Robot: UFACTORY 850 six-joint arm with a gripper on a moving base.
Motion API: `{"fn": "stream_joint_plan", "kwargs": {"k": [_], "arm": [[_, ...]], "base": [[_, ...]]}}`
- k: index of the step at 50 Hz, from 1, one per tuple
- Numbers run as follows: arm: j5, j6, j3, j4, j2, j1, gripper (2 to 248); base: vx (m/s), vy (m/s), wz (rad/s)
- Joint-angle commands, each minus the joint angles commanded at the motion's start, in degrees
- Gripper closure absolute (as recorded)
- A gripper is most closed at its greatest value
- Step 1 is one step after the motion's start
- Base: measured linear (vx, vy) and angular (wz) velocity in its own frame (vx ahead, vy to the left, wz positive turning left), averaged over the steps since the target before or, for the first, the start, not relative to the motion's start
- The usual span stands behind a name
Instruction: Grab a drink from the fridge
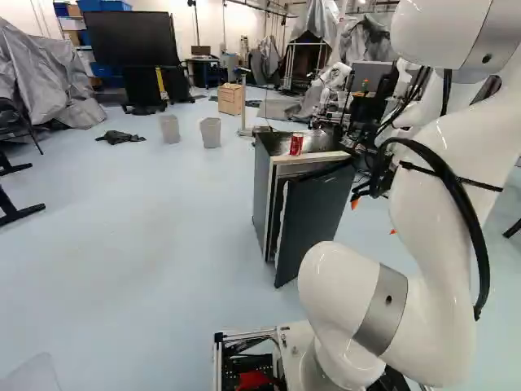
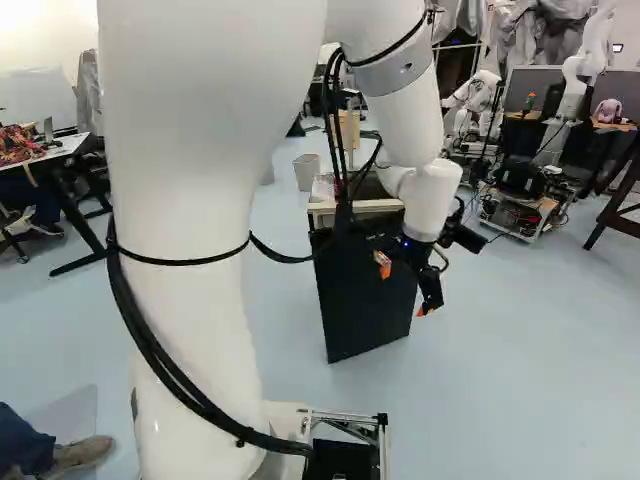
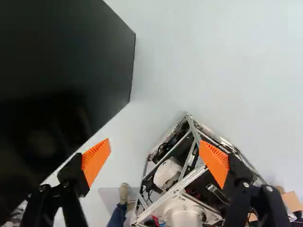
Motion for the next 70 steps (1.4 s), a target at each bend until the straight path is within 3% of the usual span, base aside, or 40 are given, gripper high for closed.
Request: {"fn": "stream_joint_plan", "kwargs": {"k": [13,40,70], "arm": [[3.7,0.0,2.4,-7.0,0.1,1.7,3],[12.9,0.0,10.0,-23.2,5.6,4.9,3],[25.0,0.0,15.9,-39.8,10.4,10.9,3]], "base": [[0.0,0.0,0.0],[0.0,0.0,0.0],[0.0,0.0,0.0]]}}
